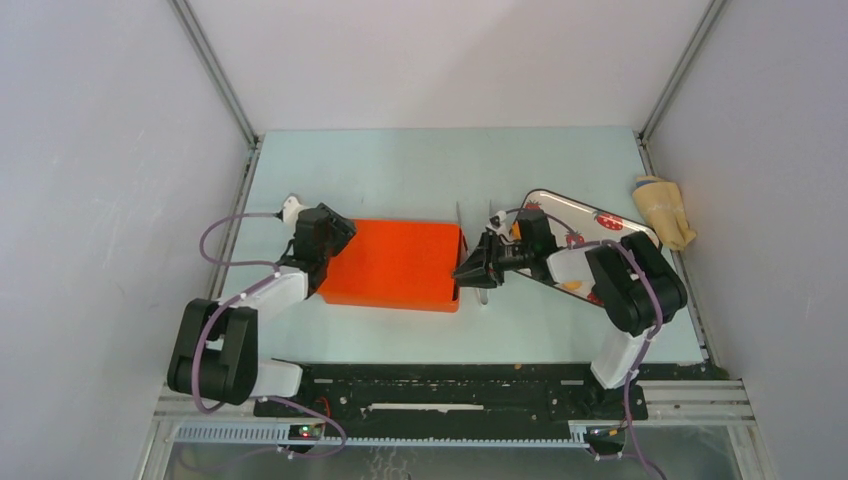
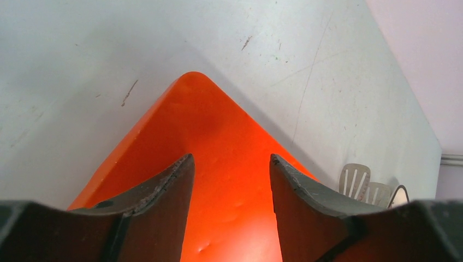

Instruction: Pack the cookies

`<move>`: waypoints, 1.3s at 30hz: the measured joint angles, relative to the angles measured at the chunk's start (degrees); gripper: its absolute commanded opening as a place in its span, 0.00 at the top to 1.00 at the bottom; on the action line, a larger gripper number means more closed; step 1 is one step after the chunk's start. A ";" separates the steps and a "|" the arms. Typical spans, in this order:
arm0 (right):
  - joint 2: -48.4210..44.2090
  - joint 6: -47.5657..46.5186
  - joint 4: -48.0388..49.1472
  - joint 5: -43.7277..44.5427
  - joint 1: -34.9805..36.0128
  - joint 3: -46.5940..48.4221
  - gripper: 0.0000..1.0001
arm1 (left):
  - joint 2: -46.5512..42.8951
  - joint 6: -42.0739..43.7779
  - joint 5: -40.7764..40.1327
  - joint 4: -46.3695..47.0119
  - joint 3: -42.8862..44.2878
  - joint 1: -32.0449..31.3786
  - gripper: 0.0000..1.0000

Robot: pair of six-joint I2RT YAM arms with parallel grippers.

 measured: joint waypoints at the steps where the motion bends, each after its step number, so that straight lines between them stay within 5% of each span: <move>1: -0.61 -0.87 -1.53 0.33 -0.15 0.26 0.52 | 0.17 -0.02 0.17 0.33 0.00 -0.04 0.41; 7: -5.29 -6.16 -12.09 5.09 -0.55 0.68 0.57 | 1.49 -0.02 1.70 2.51 0.11 -0.11 0.41; 13: -8.33 -12.76 -25.35 14.01 -0.55 3.48 1.00 | 1.16 -0.04 2.91 0.55 1.25 -0.11 0.40; 24: -2.82 -18.80 -36.39 24.37 1.64 13.77 1.00 | -10.93 -0.83 -4.44 -29.79 12.59 3.67 0.37; 29: 0.35 -20.52 -40.76 28.65 3.54 17.77 1.00 | -8.11 -0.61 -8.76 -34.73 14.36 10.25 0.39; 39: 1.18 -21.90 -44.11 32.02 4.81 19.30 1.00 | 4.39 0.07 -7.21 -35.36 12.70 10.62 0.42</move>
